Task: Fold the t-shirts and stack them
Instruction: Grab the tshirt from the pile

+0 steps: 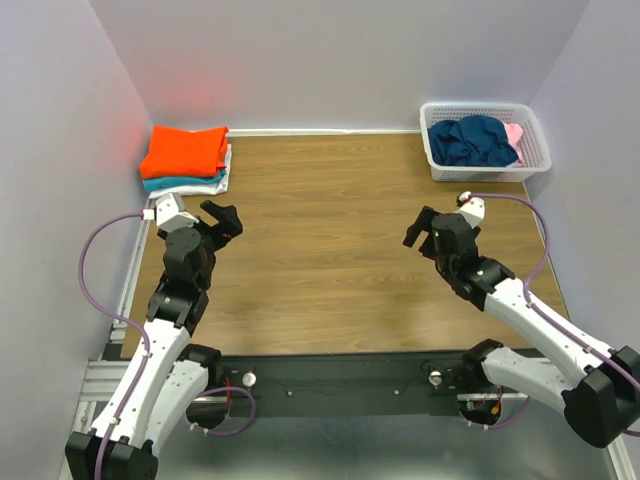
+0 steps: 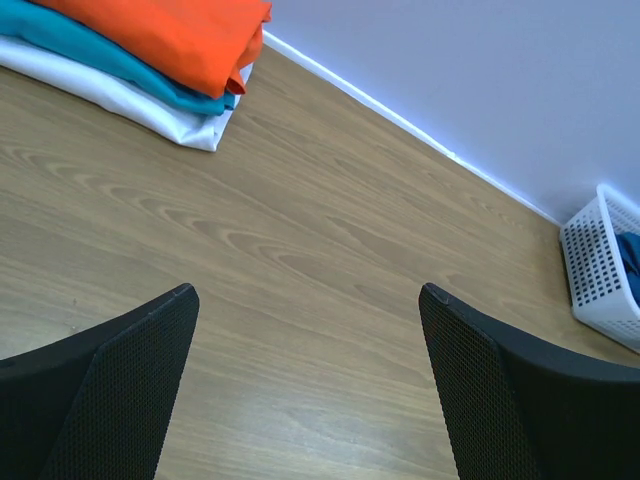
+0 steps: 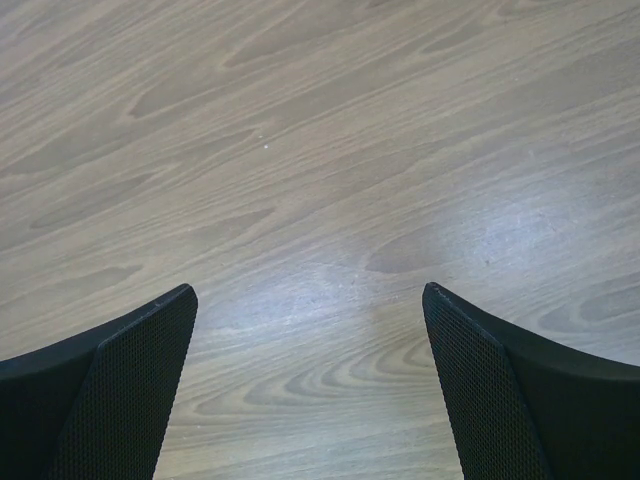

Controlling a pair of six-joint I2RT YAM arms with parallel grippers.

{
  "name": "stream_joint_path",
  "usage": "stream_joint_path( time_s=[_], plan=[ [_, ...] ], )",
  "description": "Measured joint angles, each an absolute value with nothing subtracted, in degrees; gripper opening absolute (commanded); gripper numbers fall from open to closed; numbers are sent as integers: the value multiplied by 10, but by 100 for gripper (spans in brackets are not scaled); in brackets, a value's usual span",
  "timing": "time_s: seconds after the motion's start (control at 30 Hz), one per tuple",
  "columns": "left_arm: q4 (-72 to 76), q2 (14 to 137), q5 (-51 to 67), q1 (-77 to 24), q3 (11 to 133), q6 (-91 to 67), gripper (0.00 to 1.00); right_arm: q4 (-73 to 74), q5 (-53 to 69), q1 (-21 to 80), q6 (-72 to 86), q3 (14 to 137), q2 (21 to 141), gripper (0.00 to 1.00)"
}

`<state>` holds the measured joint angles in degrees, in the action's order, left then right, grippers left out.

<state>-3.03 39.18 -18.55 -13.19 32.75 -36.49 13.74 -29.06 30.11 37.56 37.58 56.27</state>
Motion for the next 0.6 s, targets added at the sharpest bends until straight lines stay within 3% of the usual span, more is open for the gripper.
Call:
stream_joint_path(
  time_s=[0.2, 0.4, 0.6],
  plan=[
    [-10, 382, -186, -132, 315, -358, 98, 138, -279, 301, 373, 425, 610, 100],
    [3, 411, -184, -132, 315, -342, 98, 134, -311, 299, 352, 552, 743, 100],
    [3, 436, -181, -132, 315, -329, 98, 130, -280, 208, 337, 725, 864, 100]
  ],
)
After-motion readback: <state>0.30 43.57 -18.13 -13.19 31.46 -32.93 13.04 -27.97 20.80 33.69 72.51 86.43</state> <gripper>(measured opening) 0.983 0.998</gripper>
